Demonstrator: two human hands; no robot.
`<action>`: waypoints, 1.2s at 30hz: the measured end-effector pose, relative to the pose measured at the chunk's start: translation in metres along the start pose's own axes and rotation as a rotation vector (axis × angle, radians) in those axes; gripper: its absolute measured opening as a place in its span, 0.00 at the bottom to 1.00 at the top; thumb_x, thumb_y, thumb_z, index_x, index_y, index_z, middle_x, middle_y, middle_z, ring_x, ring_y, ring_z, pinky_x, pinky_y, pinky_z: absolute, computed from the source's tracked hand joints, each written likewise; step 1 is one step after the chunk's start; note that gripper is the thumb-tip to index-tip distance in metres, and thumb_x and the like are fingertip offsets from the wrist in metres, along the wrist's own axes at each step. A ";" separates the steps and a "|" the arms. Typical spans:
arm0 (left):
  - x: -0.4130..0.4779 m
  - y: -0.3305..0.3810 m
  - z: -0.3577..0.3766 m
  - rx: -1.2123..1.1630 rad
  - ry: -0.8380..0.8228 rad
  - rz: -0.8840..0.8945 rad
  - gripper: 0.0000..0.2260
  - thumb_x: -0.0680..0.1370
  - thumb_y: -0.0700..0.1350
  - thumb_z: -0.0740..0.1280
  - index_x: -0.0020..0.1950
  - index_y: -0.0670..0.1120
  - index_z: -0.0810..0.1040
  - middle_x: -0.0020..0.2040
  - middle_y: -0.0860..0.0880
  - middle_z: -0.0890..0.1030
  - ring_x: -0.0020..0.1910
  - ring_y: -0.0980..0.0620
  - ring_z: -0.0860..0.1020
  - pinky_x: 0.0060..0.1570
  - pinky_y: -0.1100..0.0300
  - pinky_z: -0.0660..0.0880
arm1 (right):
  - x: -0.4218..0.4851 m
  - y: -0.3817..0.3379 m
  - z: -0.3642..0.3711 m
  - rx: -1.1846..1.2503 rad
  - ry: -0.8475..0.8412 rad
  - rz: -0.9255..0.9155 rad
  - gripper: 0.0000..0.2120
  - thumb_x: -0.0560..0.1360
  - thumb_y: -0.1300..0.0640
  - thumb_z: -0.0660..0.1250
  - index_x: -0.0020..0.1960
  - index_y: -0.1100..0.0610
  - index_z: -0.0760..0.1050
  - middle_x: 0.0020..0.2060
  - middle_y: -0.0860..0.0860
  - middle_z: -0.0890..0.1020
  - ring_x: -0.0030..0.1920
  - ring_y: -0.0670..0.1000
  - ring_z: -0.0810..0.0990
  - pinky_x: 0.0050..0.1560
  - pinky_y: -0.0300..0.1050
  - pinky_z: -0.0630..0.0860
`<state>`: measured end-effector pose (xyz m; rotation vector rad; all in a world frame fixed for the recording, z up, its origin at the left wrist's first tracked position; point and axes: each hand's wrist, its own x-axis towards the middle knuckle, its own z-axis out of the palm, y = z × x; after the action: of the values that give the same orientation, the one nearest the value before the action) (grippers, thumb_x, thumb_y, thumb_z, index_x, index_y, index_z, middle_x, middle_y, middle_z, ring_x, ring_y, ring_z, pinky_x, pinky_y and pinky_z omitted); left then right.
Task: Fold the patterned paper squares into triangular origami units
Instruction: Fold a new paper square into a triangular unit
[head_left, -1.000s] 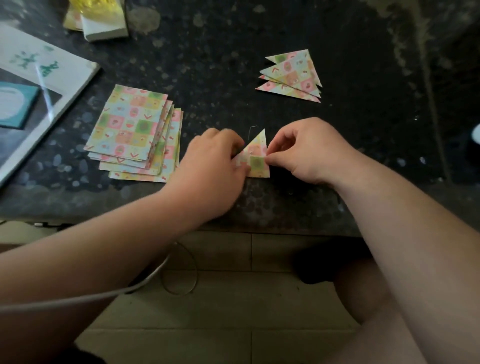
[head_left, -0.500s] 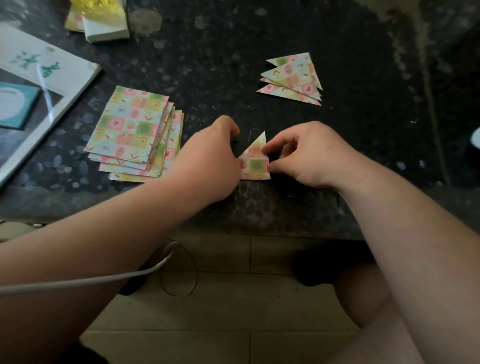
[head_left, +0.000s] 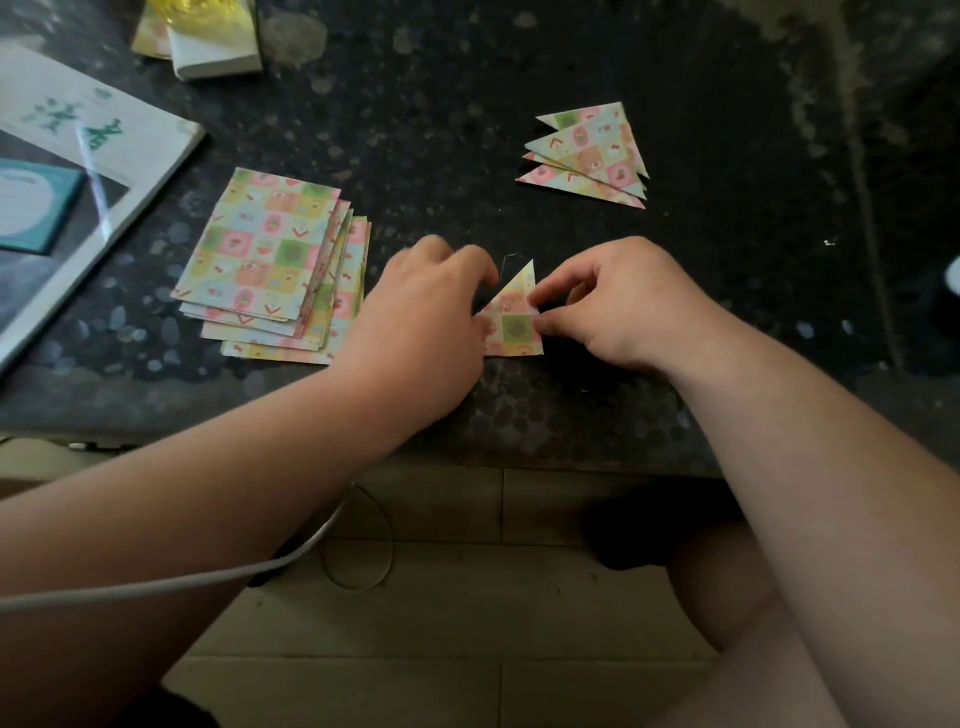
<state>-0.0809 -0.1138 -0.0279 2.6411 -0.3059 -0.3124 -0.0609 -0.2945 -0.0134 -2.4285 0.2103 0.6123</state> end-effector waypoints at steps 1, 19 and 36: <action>-0.006 0.001 0.003 0.113 0.046 0.103 0.14 0.79 0.44 0.69 0.64 0.51 0.77 0.60 0.51 0.74 0.59 0.49 0.70 0.54 0.60 0.67 | 0.000 0.000 0.000 0.004 0.005 0.001 0.08 0.74 0.52 0.78 0.51 0.42 0.85 0.38 0.38 0.79 0.42 0.40 0.78 0.41 0.36 0.74; -0.060 0.030 0.025 0.491 -0.199 0.219 0.46 0.79 0.72 0.43 0.82 0.37 0.44 0.83 0.38 0.43 0.82 0.43 0.40 0.79 0.50 0.39 | 0.001 0.005 0.003 -0.013 0.041 -0.039 0.07 0.74 0.53 0.79 0.49 0.43 0.86 0.34 0.39 0.79 0.37 0.40 0.78 0.36 0.33 0.69; -0.054 0.038 0.042 0.593 -0.310 0.182 0.62 0.67 0.82 0.51 0.79 0.38 0.31 0.79 0.32 0.33 0.78 0.27 0.39 0.78 0.36 0.45 | -0.003 0.003 0.005 -0.006 0.030 -0.034 0.05 0.76 0.51 0.77 0.50 0.42 0.85 0.39 0.39 0.80 0.42 0.41 0.79 0.40 0.34 0.72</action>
<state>-0.1500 -0.1502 -0.0375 3.0998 -0.8494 -0.6568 -0.0662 -0.2941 -0.0169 -2.4431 0.1797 0.5625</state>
